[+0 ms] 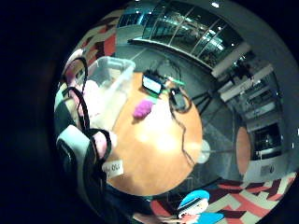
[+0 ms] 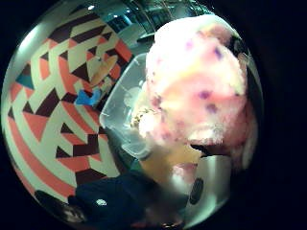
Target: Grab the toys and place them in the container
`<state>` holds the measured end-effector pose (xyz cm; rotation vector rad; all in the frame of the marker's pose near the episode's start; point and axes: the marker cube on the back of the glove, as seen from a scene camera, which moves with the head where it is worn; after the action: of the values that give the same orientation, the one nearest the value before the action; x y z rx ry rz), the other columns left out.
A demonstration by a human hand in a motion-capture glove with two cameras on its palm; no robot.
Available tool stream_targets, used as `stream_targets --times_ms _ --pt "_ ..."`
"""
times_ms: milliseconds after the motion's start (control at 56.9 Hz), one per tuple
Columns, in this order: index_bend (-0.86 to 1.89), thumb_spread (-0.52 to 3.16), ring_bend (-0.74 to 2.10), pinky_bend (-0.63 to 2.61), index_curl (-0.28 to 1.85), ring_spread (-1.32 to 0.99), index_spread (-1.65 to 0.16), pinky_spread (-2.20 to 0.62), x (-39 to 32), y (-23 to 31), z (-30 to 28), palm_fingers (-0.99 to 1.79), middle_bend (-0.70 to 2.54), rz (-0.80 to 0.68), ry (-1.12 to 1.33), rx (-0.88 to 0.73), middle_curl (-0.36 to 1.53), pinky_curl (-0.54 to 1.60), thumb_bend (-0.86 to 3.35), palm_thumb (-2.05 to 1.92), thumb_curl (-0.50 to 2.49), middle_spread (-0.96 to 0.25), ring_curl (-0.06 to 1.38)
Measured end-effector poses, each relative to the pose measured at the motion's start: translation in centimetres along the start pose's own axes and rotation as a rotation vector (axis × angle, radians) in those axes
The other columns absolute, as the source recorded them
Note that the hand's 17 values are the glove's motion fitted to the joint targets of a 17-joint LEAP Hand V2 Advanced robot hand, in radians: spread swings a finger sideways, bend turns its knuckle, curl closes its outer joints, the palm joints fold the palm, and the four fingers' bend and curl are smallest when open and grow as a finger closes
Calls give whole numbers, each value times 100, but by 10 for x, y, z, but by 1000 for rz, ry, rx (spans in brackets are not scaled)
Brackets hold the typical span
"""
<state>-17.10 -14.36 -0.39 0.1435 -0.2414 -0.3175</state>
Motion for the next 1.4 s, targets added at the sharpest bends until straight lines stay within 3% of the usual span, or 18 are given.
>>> stream_targets --times_ms 88,211,316,351,404,544,650,755,896,983,1141,1229,1282,1352,1405 --pt "78 28 143 135 70 -33 -23 -44 -40 -12 5 95 103 -22 -86 -4 89 61 22 76 98 -22 60" --pt "71 24 145 140 75 -34 -25 -43 -66 -31 46 83 104 11 -182 -159 91 65 21 73 102 -22 62" --pt "40 34 144 154 75 -33 -23 -42 -79 -31 84 41 88 -28 -178 -332 87 68 15 69 101 -22 64" --pt "19 55 145 151 68 -33 -22 -41 -81 -28 91 19 77 -55 -177 -337 83 65 11 58 98 -21 62" --pt "15 73 132 145 65 -30 -21 -36 -77 -27 95 -13 65 -58 -200 -267 78 63 -2 39 88 -18 59" --pt "18 107 119 128 53 -29 -20 -28 -22 -34 93 7 61 91 -221 -93 72 49 -4 17 70 -15 49" --pt "19 130 118 121 52 -29 -21 -26 30 -34 99 25 63 200 -180 -60 71 44 0 13 61 -14 46" --pt "19 146 118 117 53 -28 -23 -26 81 -30 125 32 61 232 -105 -237 69 42 5 17 56 -13 46" --pt "18 152 100 117 55 -23 -27 -16 114 -22 177 -7 46 158 -65 -488 65 43 6 18 50 -10 44" --pt "15 149 77 119 50 -16 -29 -9 121 -23 212 -23 30 165 -73 -553 57 41 5 19 47 -7 35" --pt "13 143 55 117 44 -7 -31 -2 126 -25 275 -20 14 196 -27 -642 49 39 2 21 43 -3 28" --pt "14 141 65 123 41 -4 -33 -1 122 -19 306 -8 7 174 25 -675 42 40 1 22 42 -2 29" --pt "15 141 84 128 40 -5 -33 -5 123 -22 312 4 3 172 29 -651 37 40 1 24 41 -1 34" --pt "12 143 127 140 37 -15 -33 -22 125 -25 315 39 -1 165 44 -620 28 40 9 41 45 -2 42" --pt "16 136 135 139 37 -20 -32 -29 126 -26 317 50 8 159 32 -613 26 39 15 56 51 -2 45"
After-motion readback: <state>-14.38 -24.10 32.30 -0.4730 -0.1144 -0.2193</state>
